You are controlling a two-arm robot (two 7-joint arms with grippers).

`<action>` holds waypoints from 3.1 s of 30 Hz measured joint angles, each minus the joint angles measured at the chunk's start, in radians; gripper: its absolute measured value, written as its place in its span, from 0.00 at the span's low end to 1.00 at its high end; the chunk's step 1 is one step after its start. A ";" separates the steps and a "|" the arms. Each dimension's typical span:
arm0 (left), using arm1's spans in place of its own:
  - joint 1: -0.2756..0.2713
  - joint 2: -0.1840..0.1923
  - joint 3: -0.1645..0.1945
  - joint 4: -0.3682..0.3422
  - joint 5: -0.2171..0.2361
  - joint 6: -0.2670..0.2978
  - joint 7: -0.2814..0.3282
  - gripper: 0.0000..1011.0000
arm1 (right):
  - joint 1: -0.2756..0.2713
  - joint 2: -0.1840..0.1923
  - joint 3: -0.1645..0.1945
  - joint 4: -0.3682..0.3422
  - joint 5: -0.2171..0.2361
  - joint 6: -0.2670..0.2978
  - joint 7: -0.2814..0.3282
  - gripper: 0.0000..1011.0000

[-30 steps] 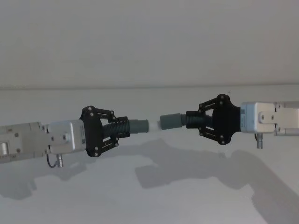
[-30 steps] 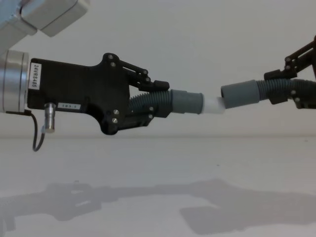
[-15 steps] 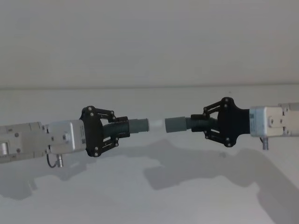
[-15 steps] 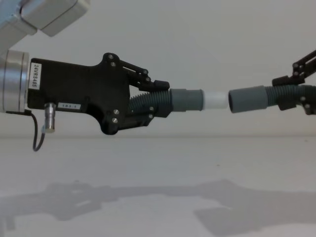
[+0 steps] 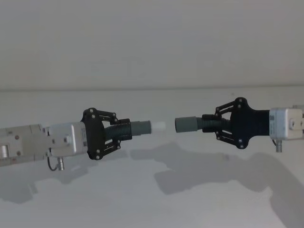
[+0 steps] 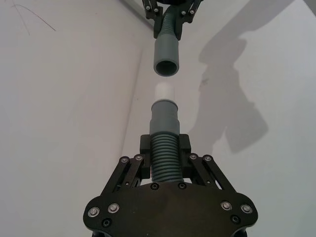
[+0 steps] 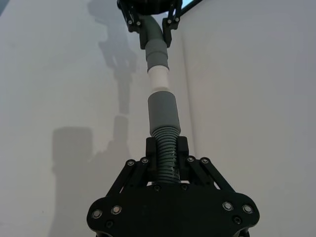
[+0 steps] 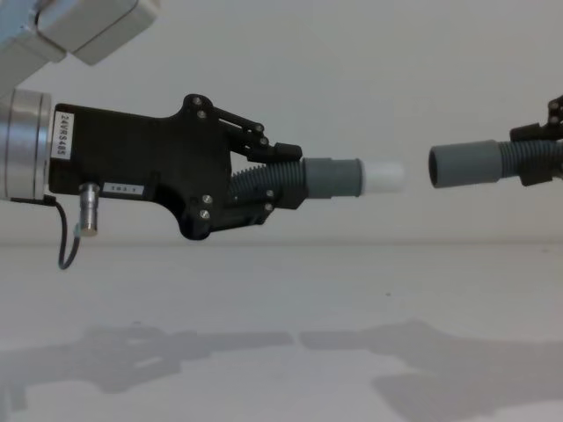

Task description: Use both hands to pick up one end of the pipe from the table, align the ends, and insert them.

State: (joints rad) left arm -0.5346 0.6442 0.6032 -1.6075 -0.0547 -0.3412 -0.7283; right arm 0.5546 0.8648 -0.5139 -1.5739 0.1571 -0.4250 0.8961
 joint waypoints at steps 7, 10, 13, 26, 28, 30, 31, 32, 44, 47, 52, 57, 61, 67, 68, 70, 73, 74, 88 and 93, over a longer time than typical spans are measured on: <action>0.000 0.000 0.000 0.000 0.000 0.000 0.000 0.30 | -0.007 -0.001 0.004 -0.004 0.021 -0.008 -0.003 0.21; 0.000 0.000 0.000 0.000 0.000 0.000 0.000 0.30 | -0.010 -0.002 0.005 -0.004 0.026 -0.010 -0.003 0.21; 0.000 0.000 0.000 0.000 0.000 0.000 0.000 0.30 | -0.012 -0.004 0.006 -0.003 0.030 -0.012 -0.005 0.21; 0.000 0.000 0.000 0.000 0.000 0.000 0.000 0.30 | -0.015 -0.019 0.008 0.026 0.038 -0.024 -0.012 0.21; 0.000 0.000 0.000 0.000 0.000 0.000 0.000 0.30 | -0.012 -0.024 0.006 0.033 0.038 -0.027 -0.012 0.21; 0.000 0.000 0.000 0.000 0.000 0.000 0.000 0.30 | -0.009 -0.027 0.004 0.039 0.038 -0.029 -0.011 0.21; 0.000 0.000 0.000 0.000 0.000 0.000 0.000 0.30 | -0.008 -0.029 0.003 0.041 0.038 -0.029 -0.011 0.21; 0.000 0.000 0.000 0.000 0.000 0.000 0.000 0.30 | -0.005 -0.032 0.000 0.046 0.036 -0.031 -0.009 0.21; 0.000 0.000 0.000 0.000 0.000 0.000 0.000 0.30 | 0.026 -0.058 -0.031 0.084 0.017 -0.031 0.011 0.21; 0.000 0.000 0.000 0.000 0.000 0.000 0.000 0.30 | 0.031 -0.062 -0.037 0.090 0.014 -0.029 0.013 0.21; 0.000 0.000 0.000 0.000 0.000 0.000 0.000 0.30 | 0.041 -0.069 -0.045 0.100 0.013 -0.027 0.017 0.21; 0.000 0.000 0.000 0.000 0.000 0.000 0.000 0.30 | 0.048 -0.074 -0.050 0.107 0.016 -0.027 0.018 0.21; 0.000 0.000 0.000 0.000 0.000 0.000 0.000 0.30 | 0.053 -0.077 -0.054 0.111 0.022 -0.027 0.019 0.21; 0.000 0.000 0.000 0.000 0.000 0.000 0.000 0.30 | 0.058 -0.077 -0.059 0.113 0.025 -0.025 0.019 0.21; 0.000 0.000 0.000 0.000 0.000 0.000 0.000 0.30 | 0.058 -0.077 -0.060 0.112 0.025 -0.024 0.019 0.21; 0.000 0.000 0.000 0.000 0.000 0.000 0.000 0.30 | 0.059 -0.076 -0.062 0.111 0.026 -0.023 0.020 0.21; 0.000 0.000 0.000 0.000 0.000 0.000 0.000 0.30 | 0.061 -0.075 -0.065 0.109 0.027 -0.022 0.021 0.21; 0.000 0.000 0.000 0.000 0.000 0.000 0.000 0.30 | 0.061 -0.074 -0.066 0.108 0.028 -0.022 0.021 0.21; 0.000 0.000 0.000 0.000 0.000 0.000 0.000 0.30 | 0.066 -0.067 -0.071 0.099 0.036 -0.023 0.027 0.21; 0.000 0.000 0.000 0.000 0.000 0.000 0.000 0.30 | 0.066 -0.065 -0.070 0.094 0.040 -0.025 0.027 0.21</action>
State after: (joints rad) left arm -0.5345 0.6442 0.6032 -1.6075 -0.0546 -0.3411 -0.7283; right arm 0.6207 0.8000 -0.5835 -1.4802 0.1966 -0.4503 0.9233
